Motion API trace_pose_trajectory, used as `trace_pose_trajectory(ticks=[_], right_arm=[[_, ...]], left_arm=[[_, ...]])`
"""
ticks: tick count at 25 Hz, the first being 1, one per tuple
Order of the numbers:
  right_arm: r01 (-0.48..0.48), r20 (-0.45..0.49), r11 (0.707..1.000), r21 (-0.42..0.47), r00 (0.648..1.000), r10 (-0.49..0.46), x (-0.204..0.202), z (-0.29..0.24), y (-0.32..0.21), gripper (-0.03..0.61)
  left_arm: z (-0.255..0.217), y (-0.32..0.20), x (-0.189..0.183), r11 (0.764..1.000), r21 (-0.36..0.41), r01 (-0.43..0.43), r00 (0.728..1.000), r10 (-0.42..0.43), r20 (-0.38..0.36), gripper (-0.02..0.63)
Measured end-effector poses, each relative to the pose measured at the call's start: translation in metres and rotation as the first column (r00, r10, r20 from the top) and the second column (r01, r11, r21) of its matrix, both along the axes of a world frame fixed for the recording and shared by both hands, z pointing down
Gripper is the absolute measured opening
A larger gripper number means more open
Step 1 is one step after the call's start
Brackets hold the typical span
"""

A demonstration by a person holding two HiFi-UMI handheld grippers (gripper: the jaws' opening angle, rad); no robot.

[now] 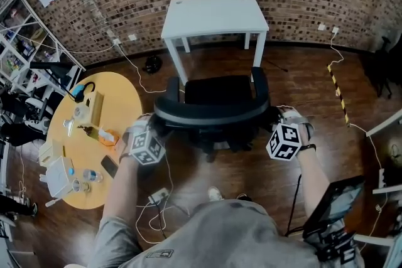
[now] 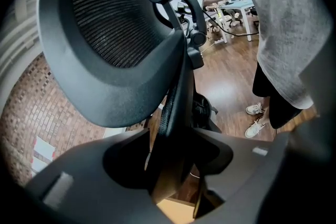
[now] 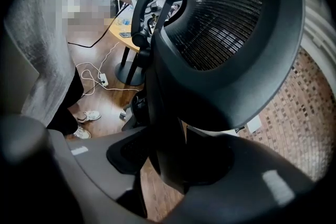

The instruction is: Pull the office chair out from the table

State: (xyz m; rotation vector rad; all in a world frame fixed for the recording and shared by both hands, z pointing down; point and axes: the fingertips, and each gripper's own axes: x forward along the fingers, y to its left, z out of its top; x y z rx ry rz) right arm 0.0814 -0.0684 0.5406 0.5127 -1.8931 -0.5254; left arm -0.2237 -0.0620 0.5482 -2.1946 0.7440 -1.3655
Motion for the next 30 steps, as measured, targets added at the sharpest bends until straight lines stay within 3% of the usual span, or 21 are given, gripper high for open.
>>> trace_pose_trajectory(ticks=[19,30], right_arm=[[0.064,0.036,0.996,0.069,0.997,-0.067,0.008,-0.010,0.035,0.216],[-0.006,0.103,0.996,0.093,0.995,-0.004,0.006,-0.007,0.037,0.257]], left_arm=[[-0.004,0.038,0.007,0.995,0.002,0.096,0.995,-0.096,0.011,0.232],[-0.004,0.050,0.011,0.994,0.037,0.101,0.994,-0.099,-0.048,0.236]])
